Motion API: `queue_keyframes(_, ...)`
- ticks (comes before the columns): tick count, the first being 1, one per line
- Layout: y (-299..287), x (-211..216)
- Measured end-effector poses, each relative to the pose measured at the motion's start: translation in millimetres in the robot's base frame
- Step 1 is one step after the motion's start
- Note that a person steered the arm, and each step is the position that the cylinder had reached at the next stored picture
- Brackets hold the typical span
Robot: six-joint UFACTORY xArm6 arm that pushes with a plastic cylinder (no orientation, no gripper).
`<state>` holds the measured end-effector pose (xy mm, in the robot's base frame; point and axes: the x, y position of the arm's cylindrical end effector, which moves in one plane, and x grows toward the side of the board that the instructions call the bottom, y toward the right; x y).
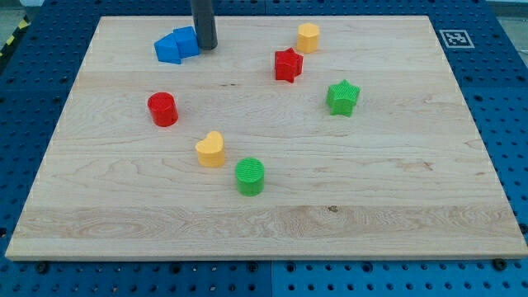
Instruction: Separate both the blue blocks from each other
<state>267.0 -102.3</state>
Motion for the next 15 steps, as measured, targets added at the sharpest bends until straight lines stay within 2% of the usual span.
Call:
queue_keyframes(2, -3, 6)
queue_keyframes(4, -8, 78)
queue_keyframes(5, -76, 83)
queue_keyframes(6, -155, 49)
queue_keyframes(7, -171, -11)
queue_keyframes(8, -163, -33)
queue_keyframes(10, -138, -30)
queue_keyframes(13, -80, 54)
queue_keyframes(15, -106, 64)
